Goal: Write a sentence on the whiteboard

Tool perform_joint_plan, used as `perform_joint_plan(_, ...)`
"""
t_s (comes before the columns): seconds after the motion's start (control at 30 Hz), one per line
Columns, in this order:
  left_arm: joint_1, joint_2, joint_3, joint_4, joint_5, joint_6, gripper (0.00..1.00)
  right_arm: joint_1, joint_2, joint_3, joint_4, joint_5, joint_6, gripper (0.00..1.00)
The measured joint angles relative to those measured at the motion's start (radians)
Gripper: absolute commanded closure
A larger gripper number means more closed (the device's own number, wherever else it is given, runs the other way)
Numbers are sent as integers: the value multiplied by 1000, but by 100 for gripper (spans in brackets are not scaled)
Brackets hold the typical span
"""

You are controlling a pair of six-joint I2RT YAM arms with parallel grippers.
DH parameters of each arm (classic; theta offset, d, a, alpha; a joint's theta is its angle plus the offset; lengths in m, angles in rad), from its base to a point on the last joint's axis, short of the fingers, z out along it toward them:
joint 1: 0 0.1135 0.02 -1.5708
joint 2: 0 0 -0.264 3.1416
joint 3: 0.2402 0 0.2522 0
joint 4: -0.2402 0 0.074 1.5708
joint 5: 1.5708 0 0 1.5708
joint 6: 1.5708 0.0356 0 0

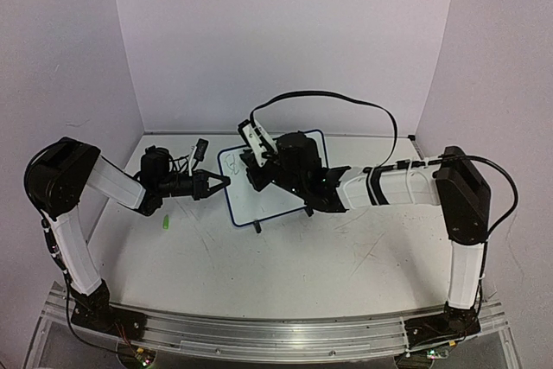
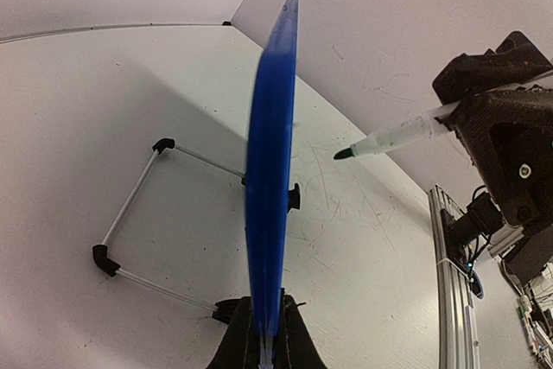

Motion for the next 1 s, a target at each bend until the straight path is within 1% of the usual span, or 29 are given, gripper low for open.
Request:
perform_joint_plan(0.13, 0, 0, 0, 0, 0, 0, 100, 0, 1, 4, 0, -1, 0, 100)
perform_joint_plan(0.33, 0, 0, 0, 0, 0, 3, 100, -3, 36, 65, -3, -5, -1, 100)
perform_joint_plan(1.0, -1, 0, 2, -6, 0, 7, 100, -13, 76, 115, -17, 12, -4, 100)
